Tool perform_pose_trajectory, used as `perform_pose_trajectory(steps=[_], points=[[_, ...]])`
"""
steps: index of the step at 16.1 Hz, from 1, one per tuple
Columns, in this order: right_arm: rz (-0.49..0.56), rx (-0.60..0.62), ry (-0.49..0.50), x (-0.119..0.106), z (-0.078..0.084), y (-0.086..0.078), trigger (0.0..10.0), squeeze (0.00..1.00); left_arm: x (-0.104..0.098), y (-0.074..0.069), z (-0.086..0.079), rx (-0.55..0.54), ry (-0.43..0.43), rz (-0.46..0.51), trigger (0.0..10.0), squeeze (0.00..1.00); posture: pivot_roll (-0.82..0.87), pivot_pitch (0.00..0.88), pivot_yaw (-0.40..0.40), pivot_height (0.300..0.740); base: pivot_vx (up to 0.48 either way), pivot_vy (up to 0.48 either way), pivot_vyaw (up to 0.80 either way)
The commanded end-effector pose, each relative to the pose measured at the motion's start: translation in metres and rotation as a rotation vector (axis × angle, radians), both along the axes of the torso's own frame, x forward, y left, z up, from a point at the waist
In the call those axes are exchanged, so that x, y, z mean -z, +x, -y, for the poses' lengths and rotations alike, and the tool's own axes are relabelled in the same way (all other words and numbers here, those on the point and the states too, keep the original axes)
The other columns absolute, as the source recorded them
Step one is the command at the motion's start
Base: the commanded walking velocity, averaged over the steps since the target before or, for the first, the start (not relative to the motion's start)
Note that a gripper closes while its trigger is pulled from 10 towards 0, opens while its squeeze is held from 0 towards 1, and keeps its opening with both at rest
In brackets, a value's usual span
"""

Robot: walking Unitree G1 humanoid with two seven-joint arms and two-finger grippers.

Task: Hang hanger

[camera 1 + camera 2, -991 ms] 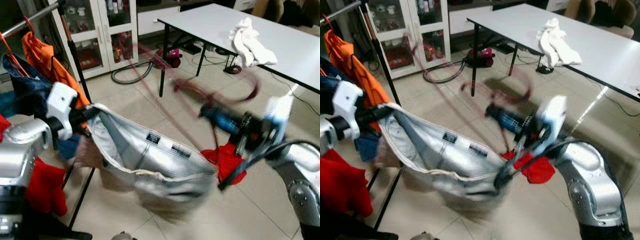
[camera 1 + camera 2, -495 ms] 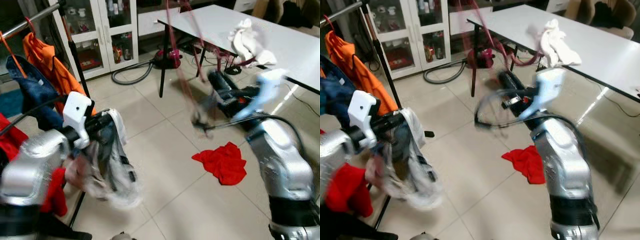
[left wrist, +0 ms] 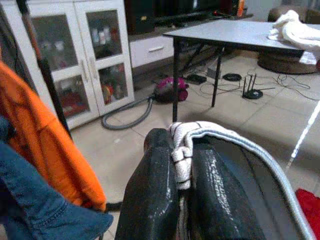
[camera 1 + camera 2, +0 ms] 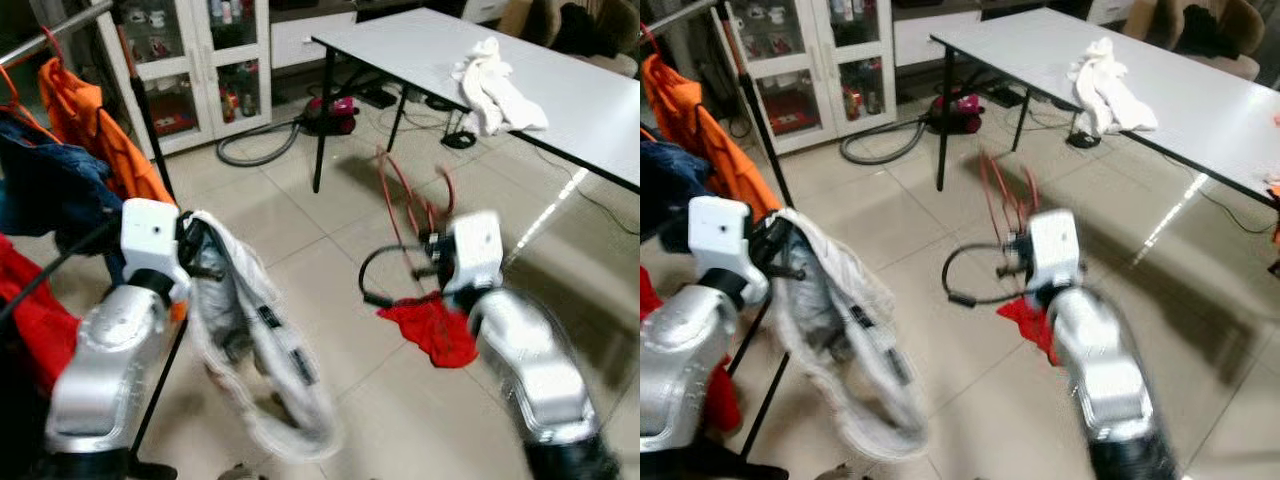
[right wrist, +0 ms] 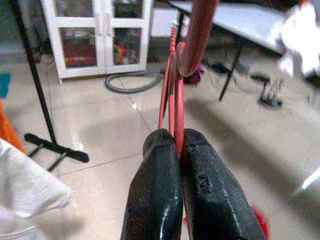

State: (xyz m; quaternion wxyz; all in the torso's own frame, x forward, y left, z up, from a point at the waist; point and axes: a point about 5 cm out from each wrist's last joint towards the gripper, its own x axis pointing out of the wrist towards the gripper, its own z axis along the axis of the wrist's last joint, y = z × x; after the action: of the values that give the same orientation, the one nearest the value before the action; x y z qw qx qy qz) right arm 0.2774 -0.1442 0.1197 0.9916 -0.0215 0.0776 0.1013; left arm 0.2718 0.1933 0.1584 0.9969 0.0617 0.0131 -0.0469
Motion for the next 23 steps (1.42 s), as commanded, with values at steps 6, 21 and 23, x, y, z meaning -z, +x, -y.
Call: perform_pose_trajectory(steps=[6,21,23], points=[[0.107,0.101,0.019,-0.01,-0.015,-0.005,10.0,0.0,-0.012,0.003,0.013,-0.006,0.058,0.106,10.0,0.0,-0.07,0.0,-0.03,0.74,0.048,0.0,-0.4],[0.244,0.032,0.093,-0.073,0.026,0.061,10.0,0.0,-0.036,0.034,-0.02,-0.032,0.062,0.167,10.0,0.0,-0.06,0.0,-0.052,0.74,0.38,0.0,0.0],[0.232,0.023,0.091,-0.068,0.026,0.059,10.0,0.0,-0.032,0.032,-0.019,-0.028,0.075,0.155,10.0,0.0,-0.06,0.0,-0.052,0.74,0.401,0.0,0.0]])
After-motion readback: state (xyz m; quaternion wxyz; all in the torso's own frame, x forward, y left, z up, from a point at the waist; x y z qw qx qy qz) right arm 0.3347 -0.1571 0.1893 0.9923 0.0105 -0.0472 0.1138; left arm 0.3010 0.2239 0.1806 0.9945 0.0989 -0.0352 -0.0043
